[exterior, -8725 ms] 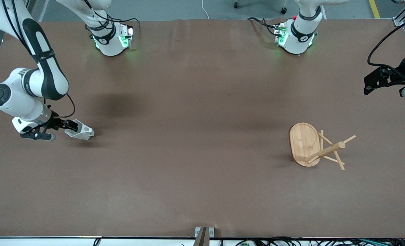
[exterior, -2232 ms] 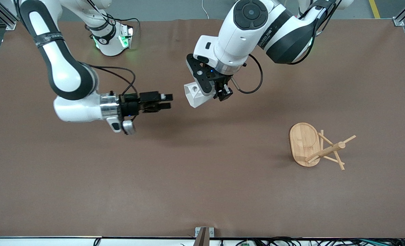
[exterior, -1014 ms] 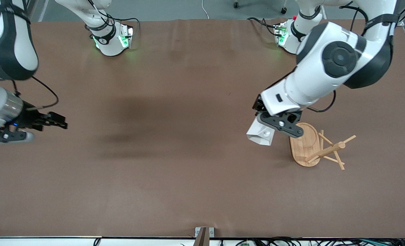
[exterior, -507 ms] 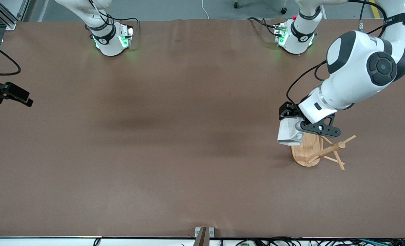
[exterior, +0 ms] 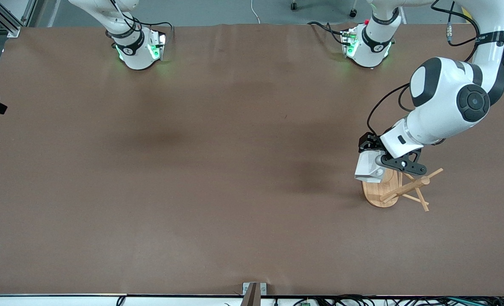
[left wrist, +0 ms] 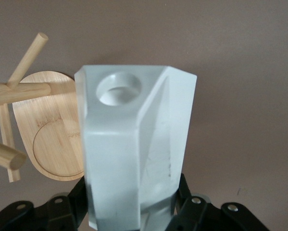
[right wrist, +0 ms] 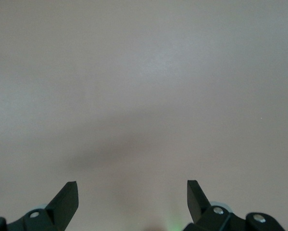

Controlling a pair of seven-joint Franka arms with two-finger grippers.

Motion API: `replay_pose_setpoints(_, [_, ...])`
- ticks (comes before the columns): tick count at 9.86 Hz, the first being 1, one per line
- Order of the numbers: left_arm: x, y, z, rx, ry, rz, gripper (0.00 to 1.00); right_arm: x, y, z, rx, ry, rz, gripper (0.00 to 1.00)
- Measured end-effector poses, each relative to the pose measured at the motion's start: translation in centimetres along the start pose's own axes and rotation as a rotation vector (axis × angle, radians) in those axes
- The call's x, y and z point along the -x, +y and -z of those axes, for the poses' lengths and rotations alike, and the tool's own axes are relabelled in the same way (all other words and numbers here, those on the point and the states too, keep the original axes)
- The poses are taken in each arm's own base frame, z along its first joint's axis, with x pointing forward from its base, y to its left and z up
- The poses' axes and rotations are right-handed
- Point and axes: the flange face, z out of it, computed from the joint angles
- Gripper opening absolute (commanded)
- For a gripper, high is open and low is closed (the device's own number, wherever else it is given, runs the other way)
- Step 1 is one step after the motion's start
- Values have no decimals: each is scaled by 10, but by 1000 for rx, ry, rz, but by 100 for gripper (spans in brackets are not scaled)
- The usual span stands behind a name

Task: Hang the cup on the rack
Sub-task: 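Lower the cup with the left gripper onto a rack peg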

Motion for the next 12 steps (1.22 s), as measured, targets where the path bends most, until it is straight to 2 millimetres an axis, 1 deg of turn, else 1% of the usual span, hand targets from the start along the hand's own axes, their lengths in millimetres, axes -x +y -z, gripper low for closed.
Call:
replay_pose_setpoints(2, [5,-15,-4,-3,-11,-48,0,-1,7,-1,0,-4,-13,100])
replay_pose_setpoints(4, [9,-36,1,-9,-5,-64,0,-1,1,-1,0,-4,-2,100])
replay_pose_setpoints(6, [13,-57,7,-16,4,-64,1,0,0,-1,0,-4,2,100])
replay_pose_setpoints(9, [16,-70,6,-19,3,-62,1,0,-2,-1,0,-3,10,100])
replay_pose_setpoints(10, [16,-73,5,-20,6,-68,4,0,-2,-1,0,-3,12,100])
replay_pose_setpoints(12, [16,-84,0,-25,14,-79,16,-1,-5,0,-1,6,19,100])
